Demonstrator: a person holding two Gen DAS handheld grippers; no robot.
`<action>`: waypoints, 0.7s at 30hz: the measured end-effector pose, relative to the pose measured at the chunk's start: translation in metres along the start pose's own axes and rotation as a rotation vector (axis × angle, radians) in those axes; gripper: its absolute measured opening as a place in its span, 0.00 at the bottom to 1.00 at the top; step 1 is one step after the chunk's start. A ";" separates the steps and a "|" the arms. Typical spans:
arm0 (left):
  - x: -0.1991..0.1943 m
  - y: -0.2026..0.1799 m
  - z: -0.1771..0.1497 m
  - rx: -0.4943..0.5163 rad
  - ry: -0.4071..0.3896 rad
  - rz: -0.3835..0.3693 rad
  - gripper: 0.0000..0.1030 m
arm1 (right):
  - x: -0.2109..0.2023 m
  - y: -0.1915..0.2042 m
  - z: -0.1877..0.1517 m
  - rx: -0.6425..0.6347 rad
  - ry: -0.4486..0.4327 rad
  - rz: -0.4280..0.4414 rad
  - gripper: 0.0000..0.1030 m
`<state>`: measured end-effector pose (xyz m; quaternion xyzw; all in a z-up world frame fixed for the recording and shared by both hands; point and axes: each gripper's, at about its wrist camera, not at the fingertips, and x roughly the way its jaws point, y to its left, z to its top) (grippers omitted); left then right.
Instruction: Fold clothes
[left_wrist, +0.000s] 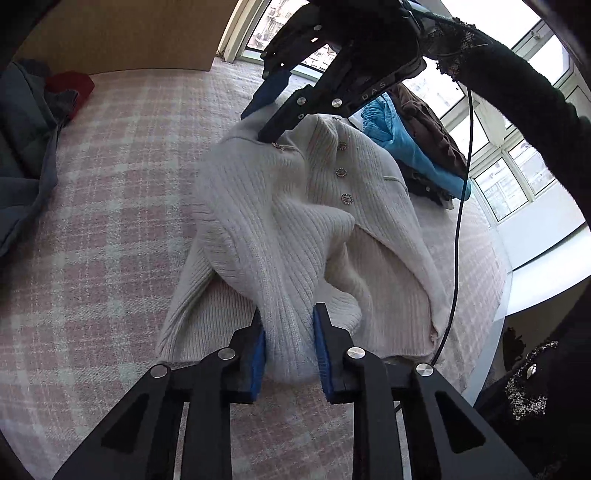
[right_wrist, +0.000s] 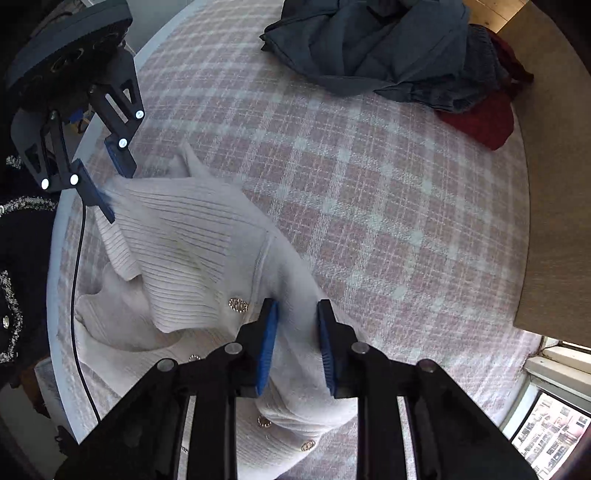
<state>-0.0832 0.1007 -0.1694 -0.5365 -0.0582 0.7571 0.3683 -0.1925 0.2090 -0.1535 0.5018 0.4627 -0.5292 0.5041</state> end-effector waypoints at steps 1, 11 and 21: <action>-0.007 0.000 0.000 -0.007 -0.007 -0.027 0.20 | -0.003 0.000 -0.002 0.002 0.009 0.015 0.20; -0.039 0.003 -0.023 -0.117 -0.106 -0.050 0.59 | -0.004 0.000 0.001 -0.062 0.020 -0.027 0.36; 0.009 0.007 -0.036 -0.281 -0.107 0.039 0.54 | 0.020 -0.004 0.022 -0.151 0.004 0.016 0.49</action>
